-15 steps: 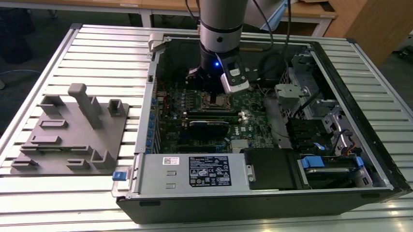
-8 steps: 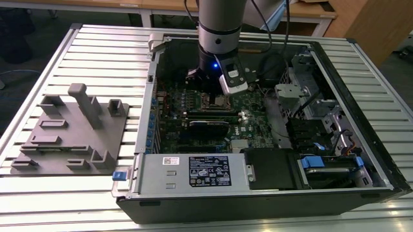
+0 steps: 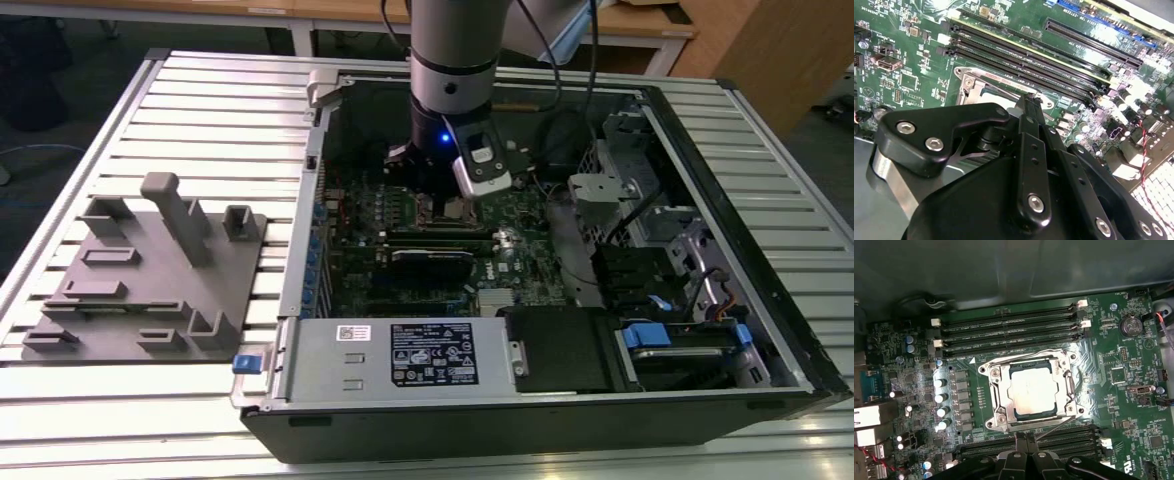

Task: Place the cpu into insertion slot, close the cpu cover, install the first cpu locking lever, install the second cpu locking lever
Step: 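Install the second cpu locking lever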

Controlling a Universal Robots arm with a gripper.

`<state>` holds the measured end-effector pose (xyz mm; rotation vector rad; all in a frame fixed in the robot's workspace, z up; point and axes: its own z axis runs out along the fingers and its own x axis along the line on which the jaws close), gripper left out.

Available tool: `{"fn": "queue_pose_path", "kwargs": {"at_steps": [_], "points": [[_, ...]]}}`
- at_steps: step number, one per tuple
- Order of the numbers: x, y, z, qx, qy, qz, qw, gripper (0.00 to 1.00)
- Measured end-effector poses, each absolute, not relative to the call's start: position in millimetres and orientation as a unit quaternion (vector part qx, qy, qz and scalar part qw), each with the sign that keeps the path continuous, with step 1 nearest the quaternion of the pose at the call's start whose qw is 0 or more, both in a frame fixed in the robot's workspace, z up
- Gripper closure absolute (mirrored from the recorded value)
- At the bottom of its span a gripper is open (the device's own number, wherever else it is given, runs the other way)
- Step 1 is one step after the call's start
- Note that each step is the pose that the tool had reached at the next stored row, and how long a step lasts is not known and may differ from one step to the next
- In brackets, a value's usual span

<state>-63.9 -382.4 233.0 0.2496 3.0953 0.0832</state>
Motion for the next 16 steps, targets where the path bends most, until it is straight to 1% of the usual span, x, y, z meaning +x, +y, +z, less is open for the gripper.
{"fn": "queue_pose_path", "kwargs": {"at_steps": [16], "points": [[-66.0, -384.3, 226.3, 0.08, 0.996, 0.027, 0.018, 0.89]]}}
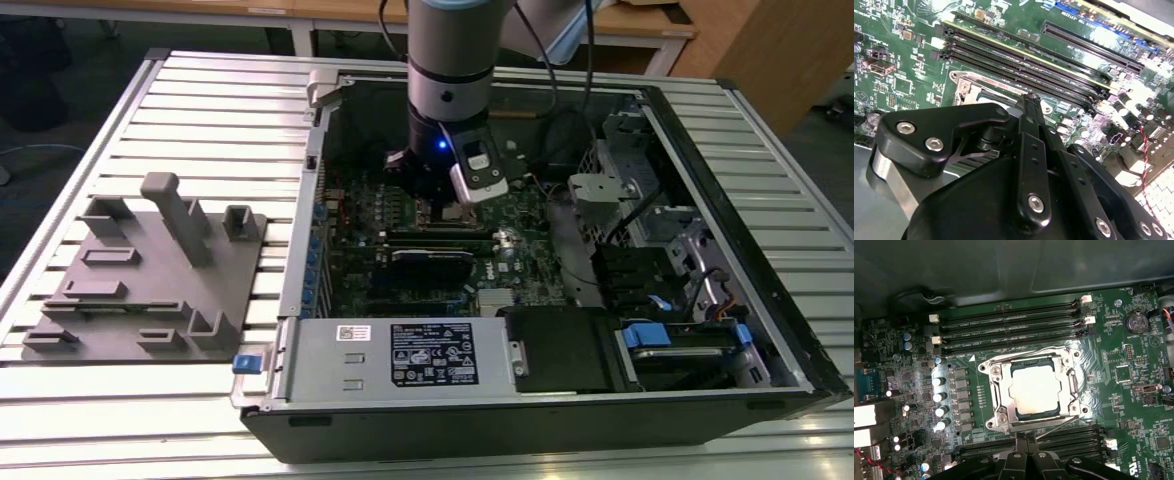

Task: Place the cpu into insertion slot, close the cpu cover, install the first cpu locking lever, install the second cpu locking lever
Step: 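Install the second cpu locking lever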

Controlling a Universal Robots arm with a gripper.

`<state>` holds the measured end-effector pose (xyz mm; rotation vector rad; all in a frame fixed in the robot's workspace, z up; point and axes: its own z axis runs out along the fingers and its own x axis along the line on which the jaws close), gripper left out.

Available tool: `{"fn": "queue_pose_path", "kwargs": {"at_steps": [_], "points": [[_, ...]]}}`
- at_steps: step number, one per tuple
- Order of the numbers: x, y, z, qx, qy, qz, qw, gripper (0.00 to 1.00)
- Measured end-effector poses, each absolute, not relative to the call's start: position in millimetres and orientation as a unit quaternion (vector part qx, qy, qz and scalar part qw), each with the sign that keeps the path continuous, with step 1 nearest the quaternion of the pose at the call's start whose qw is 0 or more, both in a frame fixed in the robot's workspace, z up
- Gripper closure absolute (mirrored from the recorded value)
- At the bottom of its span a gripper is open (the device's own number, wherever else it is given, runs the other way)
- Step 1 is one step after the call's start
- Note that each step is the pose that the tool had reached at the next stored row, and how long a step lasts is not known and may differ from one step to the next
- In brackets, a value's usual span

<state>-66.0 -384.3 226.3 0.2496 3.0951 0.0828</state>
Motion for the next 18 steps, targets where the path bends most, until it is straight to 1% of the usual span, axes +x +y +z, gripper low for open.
{"fn": "queue_pose_path", "kwargs": {"at_steps": [18], "points": [[-71.3, -385.4, 221.3, 0.08, 0.996, 0.026, 0.018, 0.89]]}}
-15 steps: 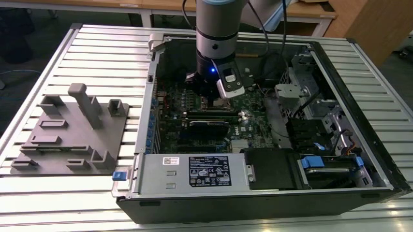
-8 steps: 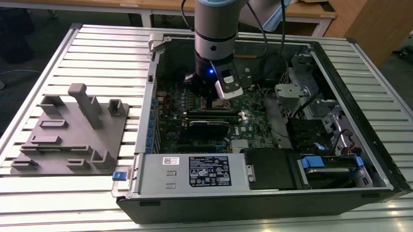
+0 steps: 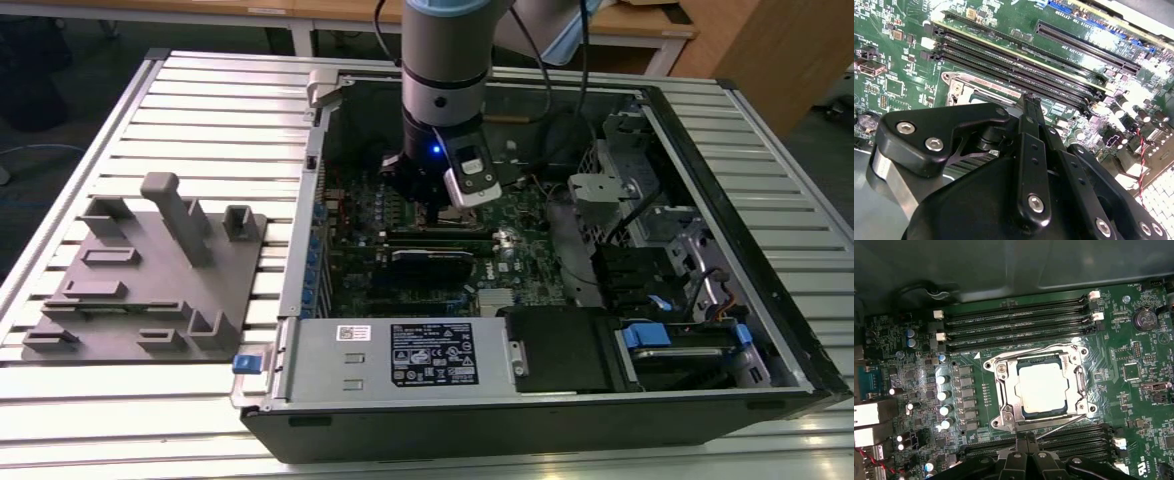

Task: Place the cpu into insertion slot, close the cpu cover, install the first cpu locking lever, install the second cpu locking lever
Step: 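Install the second cpu locking lever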

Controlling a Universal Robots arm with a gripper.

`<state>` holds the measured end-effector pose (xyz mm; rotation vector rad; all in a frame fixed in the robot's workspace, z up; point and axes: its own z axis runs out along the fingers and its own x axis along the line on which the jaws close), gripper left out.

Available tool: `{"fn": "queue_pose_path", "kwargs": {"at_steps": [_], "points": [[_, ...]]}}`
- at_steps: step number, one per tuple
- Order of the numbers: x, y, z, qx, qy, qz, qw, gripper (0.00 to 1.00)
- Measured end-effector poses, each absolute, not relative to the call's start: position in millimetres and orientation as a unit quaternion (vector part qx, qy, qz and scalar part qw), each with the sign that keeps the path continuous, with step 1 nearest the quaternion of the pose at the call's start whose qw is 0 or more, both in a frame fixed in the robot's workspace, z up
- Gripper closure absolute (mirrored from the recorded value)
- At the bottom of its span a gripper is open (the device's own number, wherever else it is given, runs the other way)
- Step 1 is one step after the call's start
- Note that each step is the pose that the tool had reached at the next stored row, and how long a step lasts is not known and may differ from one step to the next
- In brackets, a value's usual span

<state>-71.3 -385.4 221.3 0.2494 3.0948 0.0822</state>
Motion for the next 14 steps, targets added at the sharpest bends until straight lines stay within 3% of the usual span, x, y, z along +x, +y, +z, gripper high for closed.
{"fn": "queue_pose_path", "kwargs": {"at_steps": [14], "points": [[-71.9, -388.0, 216.0, 0.08, 0.996, 0.027, 0.018, 0.89]]}}
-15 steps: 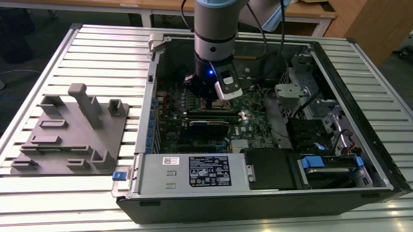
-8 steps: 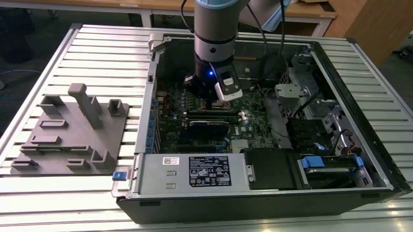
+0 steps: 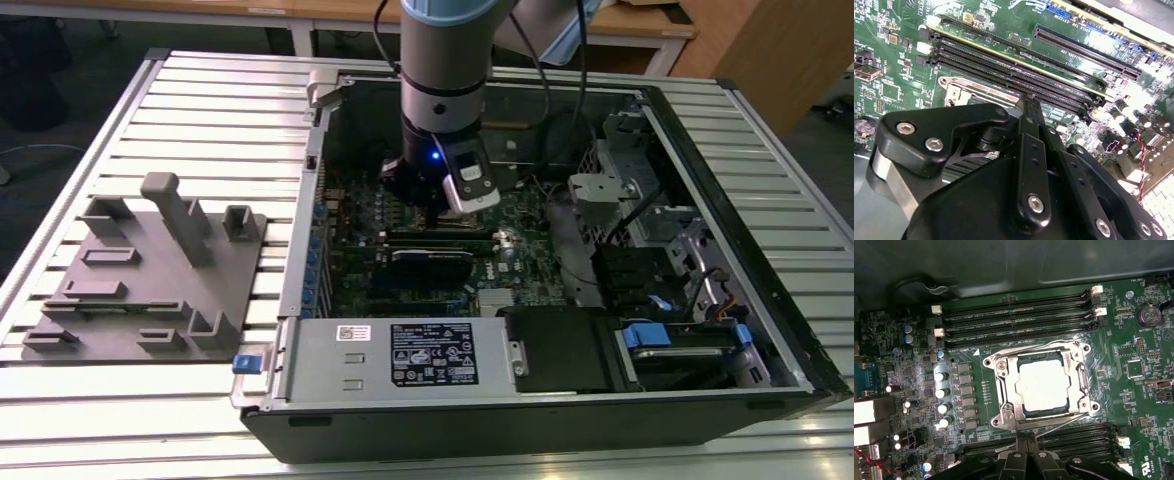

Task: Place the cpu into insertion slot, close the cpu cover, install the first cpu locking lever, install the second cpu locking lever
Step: 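Install the second cpu locking lever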

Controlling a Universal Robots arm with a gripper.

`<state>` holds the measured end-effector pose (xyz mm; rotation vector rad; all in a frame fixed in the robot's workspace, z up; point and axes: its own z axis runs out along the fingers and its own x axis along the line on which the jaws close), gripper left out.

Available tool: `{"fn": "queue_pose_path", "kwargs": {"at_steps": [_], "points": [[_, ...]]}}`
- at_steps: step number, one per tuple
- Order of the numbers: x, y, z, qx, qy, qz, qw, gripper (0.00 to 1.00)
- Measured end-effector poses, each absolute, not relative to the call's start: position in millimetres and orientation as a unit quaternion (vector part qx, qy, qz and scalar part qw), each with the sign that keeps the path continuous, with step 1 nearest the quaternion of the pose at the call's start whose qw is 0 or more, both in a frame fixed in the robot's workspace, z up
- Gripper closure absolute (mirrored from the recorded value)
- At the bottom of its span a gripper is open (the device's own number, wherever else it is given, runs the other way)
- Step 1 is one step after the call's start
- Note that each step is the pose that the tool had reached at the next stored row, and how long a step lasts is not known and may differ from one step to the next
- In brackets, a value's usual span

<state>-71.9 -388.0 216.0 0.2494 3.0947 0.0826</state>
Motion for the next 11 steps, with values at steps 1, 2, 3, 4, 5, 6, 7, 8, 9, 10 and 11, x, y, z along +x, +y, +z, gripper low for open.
{"fn": "queue_pose_path", "kwargs": {"at_steps": [1, 2, 3, 4, 5, 6, 7, 8, 9, 10, 11], "points": [[-71.8, -388.0, 214.7, 0.08, 0.996, 0.027, 0.018, 0.89], [-71.8, -388.0, 214.7, 0.08, 0.996, 0.027, 0.018, 0.89], [-71.9, -388.0, 214.6, 0.08, 0.996, 0.027, 0.018, 0.89], [-71.8, -388.0, 214.4, 0.08, 0.996, 0.027, 0.018, 0.89], [-71.9, -388.0, 214.2, 0.08, 0.996, 0.027, 0.018, 0.89], [-71.9, -388.0, 214.2, 0.08, 0.996, 0.027, 0.018, 0.89], [-71.9, -388.0, 214.2, 0.08, 0.996, 0.027, 0.018, 0.89], [-71.9, -388.0, 214.2, 0.08, 0.996, 0.027, 0.018, 0.89], [-71.9, -388.0, 214.2, 0.08, 0.996, 0.027, 0.018, 0.89], [-71.9, -388.0, 214.2, 0.08, 0.996, 0.027, 0.018, 0.89], [-71.9, -388.0, 214.2, 0.08, 0.996, 0.027, 0.018, 0.89]]}}
